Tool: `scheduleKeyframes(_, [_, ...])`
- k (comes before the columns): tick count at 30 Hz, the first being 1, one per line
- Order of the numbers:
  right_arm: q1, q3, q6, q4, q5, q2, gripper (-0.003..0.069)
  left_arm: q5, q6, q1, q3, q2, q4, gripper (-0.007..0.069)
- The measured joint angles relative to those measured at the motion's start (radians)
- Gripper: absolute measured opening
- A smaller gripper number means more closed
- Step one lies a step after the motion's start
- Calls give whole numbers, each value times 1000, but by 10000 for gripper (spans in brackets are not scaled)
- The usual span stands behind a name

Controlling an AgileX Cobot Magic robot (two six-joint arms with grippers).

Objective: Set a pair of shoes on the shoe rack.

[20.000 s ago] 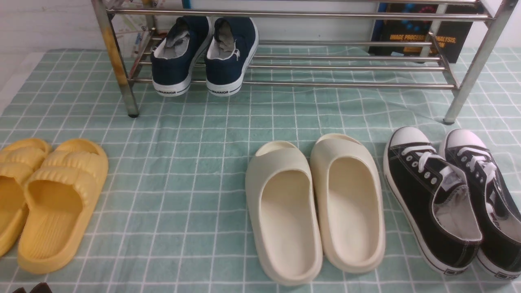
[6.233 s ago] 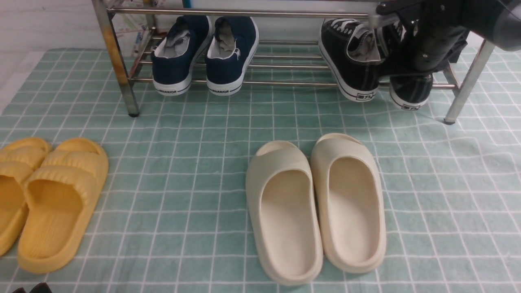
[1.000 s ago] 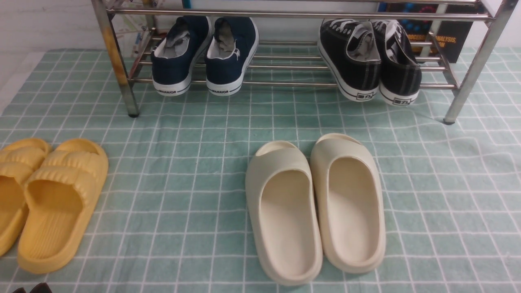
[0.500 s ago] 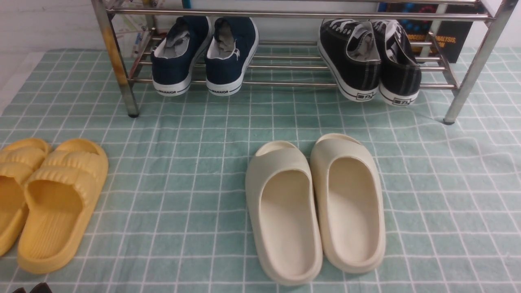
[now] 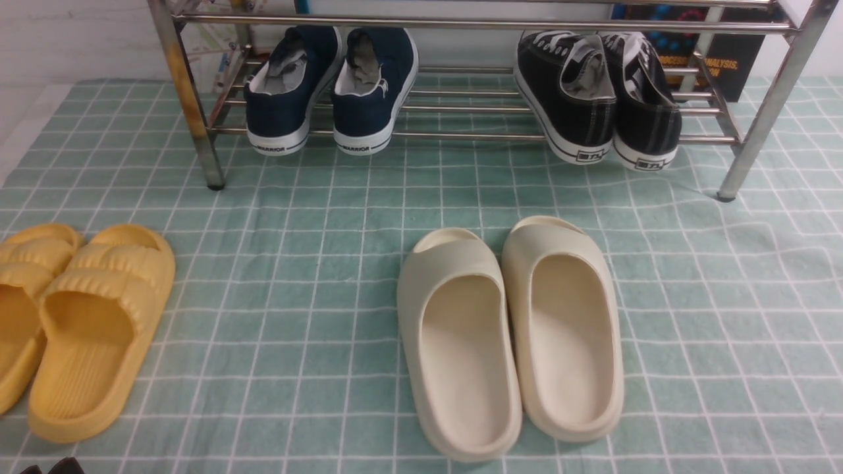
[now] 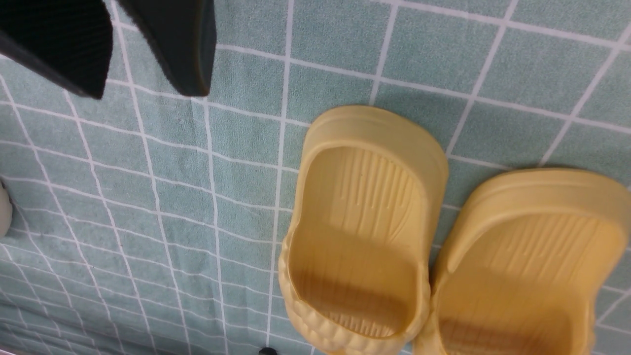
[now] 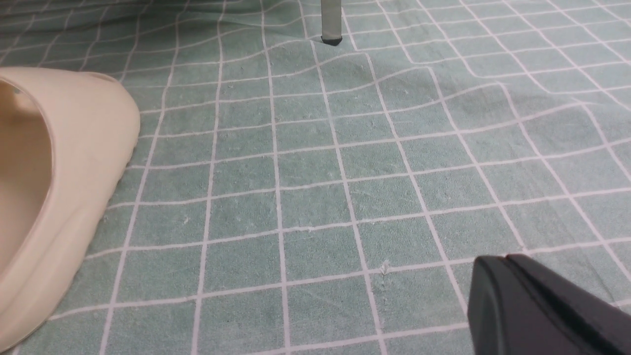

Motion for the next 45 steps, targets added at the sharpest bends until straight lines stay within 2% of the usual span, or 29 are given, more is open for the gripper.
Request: scheduleKeyframes(45, [0,0,0,0,0,0,36,0,0,0,0,0,0,238])
